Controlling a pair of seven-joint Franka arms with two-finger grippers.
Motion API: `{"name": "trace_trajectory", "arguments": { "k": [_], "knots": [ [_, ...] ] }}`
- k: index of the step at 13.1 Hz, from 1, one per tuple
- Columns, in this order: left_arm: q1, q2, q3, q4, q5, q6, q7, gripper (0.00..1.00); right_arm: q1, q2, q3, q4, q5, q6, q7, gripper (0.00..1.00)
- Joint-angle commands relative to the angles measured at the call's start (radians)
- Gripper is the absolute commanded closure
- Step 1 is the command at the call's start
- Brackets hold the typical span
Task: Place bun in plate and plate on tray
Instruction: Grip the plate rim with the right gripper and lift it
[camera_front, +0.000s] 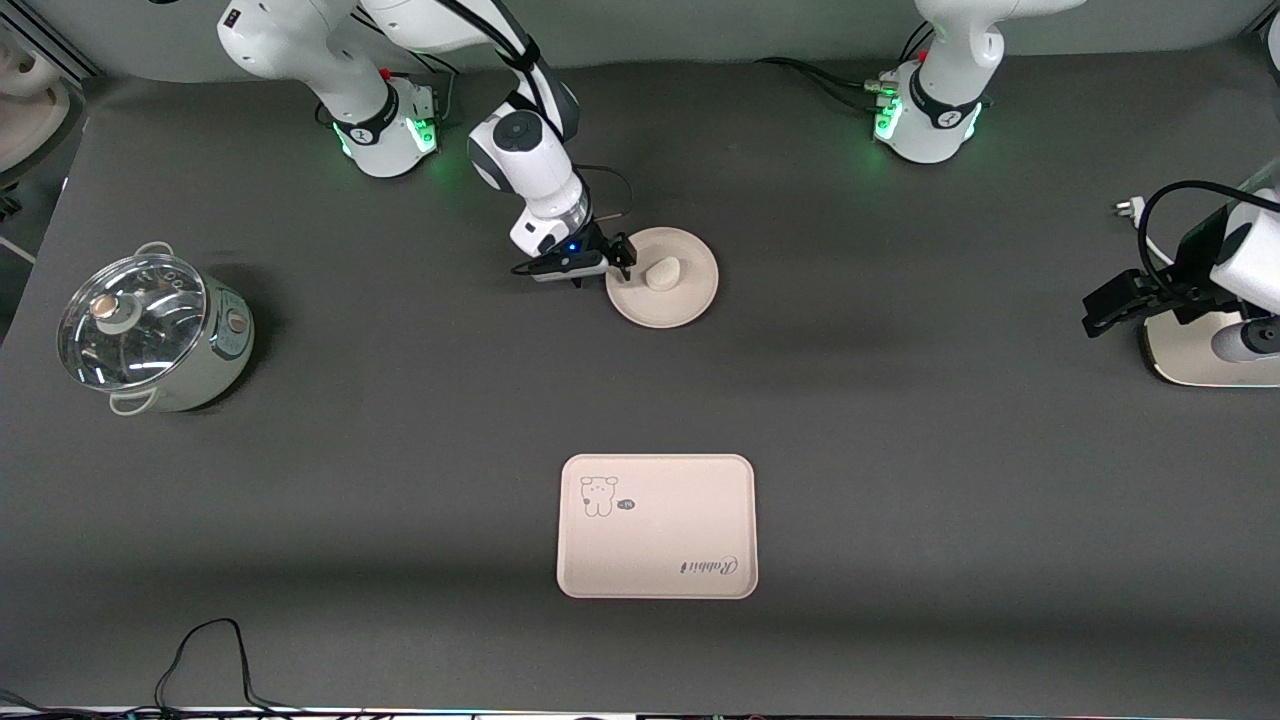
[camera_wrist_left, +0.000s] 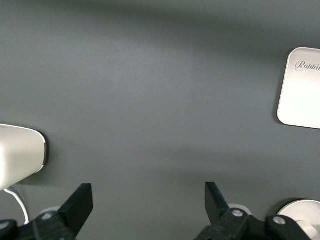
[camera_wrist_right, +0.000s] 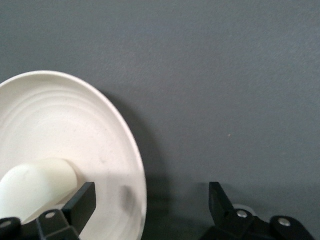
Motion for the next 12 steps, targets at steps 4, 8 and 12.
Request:
{"name": "trace_trajectory", "arguments": {
  "k": [4,8,12],
  "knots": [
    [-0.004,-0.003,0.008,0.003,0.021,0.007,0.037,0.0,0.005,-0.01,0.001,0.01,0.027,0.004,0.005,0.36],
    [0.003,0.004,0.009,0.003,0.026,0.019,0.071,0.0,0.001,-0.028,0.001,0.01,0.027,-0.008,0.002,0.82],
    [0.005,0.004,0.009,0.003,0.026,0.024,0.075,0.0,0.0,-0.041,-0.001,0.012,0.027,-0.04,-0.004,1.0]
  ]
}}
